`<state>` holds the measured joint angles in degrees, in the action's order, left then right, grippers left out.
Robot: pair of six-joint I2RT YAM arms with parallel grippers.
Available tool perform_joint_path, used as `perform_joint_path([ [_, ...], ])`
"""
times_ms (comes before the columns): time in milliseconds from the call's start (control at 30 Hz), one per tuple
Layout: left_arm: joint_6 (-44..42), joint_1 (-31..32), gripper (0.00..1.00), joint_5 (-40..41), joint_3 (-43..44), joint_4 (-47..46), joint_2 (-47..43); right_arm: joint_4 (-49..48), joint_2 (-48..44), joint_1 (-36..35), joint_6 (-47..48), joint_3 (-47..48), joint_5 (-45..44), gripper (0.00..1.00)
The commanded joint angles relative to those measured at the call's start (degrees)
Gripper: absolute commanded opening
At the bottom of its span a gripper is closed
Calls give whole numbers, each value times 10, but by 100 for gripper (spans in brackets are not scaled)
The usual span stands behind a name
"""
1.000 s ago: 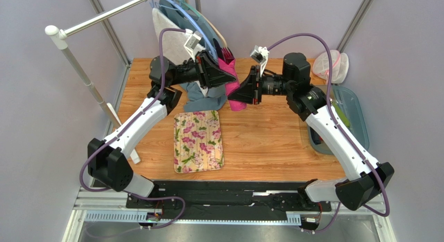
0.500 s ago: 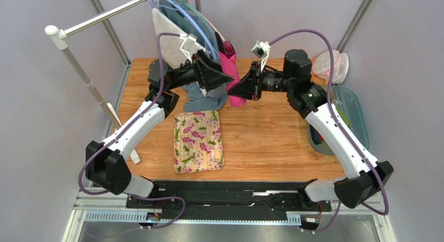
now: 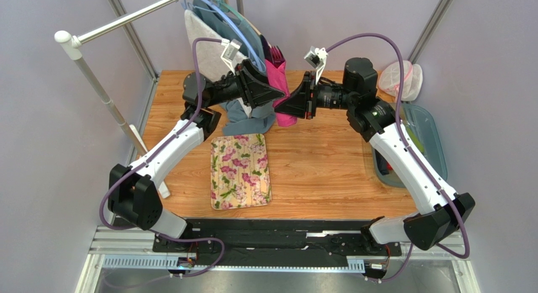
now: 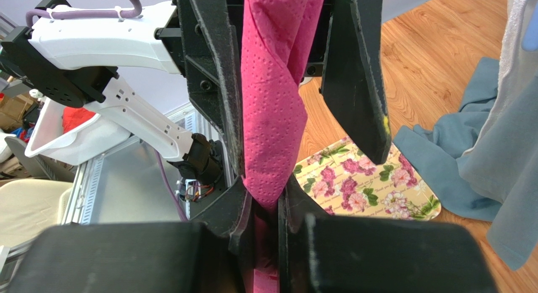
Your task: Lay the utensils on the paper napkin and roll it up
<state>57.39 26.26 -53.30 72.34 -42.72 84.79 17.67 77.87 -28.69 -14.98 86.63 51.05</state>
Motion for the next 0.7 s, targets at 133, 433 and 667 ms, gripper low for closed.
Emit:
perform_joint_path([
  [133, 24, 9, 44, -2, 42, -40, 19, -63, -6, -3, -2, 26, 5, 0],
  [433, 40, 11, 0, -16, 61, -62, 33, -71, -3, -2, 11, 37, -1, 0],
  [667, 33, 5, 0, -9, 67, -64, 24, -50, -6, -2, 31, 37, -10, 5],
])
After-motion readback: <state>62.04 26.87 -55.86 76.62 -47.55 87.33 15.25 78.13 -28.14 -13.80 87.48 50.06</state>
